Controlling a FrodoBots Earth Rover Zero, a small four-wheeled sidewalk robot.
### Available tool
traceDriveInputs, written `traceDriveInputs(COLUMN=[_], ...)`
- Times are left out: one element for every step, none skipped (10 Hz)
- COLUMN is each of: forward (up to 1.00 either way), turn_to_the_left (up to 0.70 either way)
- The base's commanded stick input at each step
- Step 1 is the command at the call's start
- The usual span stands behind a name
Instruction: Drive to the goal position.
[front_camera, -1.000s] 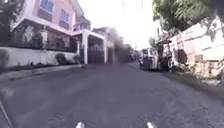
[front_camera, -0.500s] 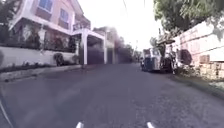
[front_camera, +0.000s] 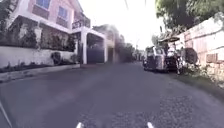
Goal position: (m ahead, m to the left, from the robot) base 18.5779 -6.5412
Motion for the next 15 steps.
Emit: traceDriveInputs(forward=[0.70,0.70,0.70,0.70,0.70,0.70,0.70,0.70,0.70,0.70,0.70,0.70,0.70,0.70,0.70], turn_to_the_left=[-0.28,-0.28,-0.28,-0.28,0.00,0.00,0.00,0.00,0.00,0.00,0.00,0.00,0.00,0.00,0.00])
